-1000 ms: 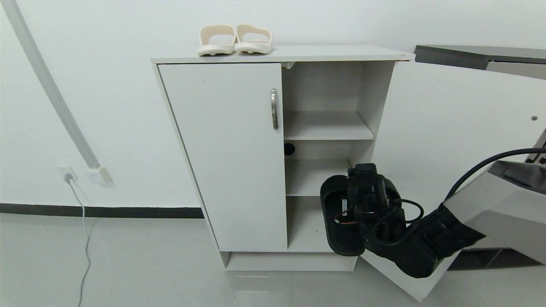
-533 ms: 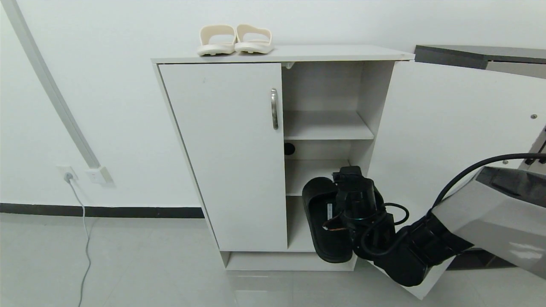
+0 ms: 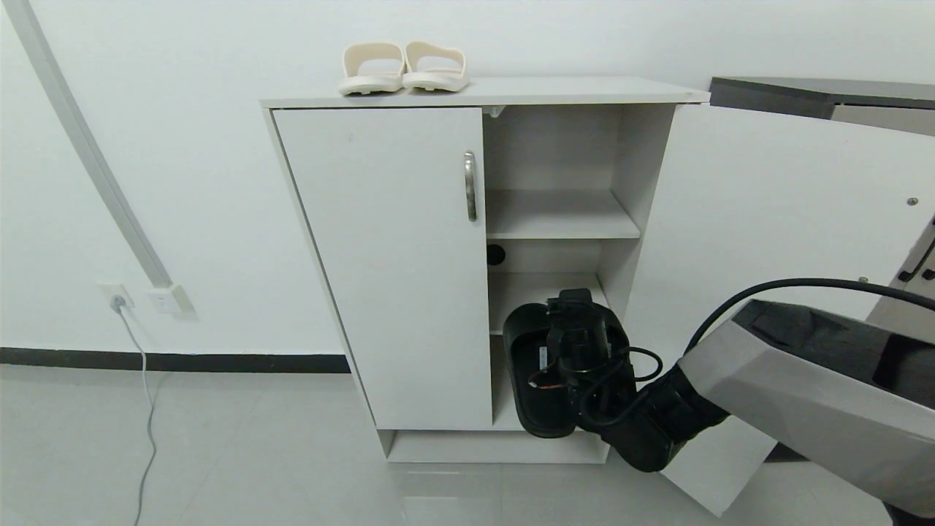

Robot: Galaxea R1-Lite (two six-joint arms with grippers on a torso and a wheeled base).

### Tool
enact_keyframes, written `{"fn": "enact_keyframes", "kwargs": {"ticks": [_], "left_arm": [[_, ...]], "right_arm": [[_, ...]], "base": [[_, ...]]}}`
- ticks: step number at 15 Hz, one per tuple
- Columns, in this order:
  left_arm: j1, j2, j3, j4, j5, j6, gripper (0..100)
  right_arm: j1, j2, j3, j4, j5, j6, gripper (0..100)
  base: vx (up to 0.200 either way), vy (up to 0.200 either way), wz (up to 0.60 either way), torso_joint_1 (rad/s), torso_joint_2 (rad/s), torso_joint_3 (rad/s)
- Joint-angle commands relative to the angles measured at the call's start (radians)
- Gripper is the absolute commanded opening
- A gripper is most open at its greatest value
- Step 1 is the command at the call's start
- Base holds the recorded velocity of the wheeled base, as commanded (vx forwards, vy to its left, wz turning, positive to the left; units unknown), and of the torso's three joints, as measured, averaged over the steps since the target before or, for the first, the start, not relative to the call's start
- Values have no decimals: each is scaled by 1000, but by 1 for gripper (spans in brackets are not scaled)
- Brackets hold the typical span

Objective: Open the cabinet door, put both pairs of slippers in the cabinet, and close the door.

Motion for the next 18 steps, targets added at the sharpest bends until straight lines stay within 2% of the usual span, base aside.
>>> {"fn": "enact_keyframes", "kwargs": {"ticks": [1, 7, 15, 18], "left_arm": [[0, 2, 0, 0, 0, 0, 0], [0, 2, 0, 0, -2, 1, 0], [0, 2, 0, 0, -3, 1, 0], [0, 2, 0, 0, 0, 0, 0]], "right_arm": [[-1, 25, -5, -2, 0, 0, 0], [-9, 41, -5, -2, 0, 0, 0], [-11, 58, -11, -8, -5, 2, 0], [-14, 94, -11, -118, -12, -18, 0]], "base": [[0, 0, 0, 0, 0, 0], [0, 0, 0, 0, 0, 0], [0, 0, 0, 4, 2, -176], [0, 0, 0, 5, 1, -173]]}}
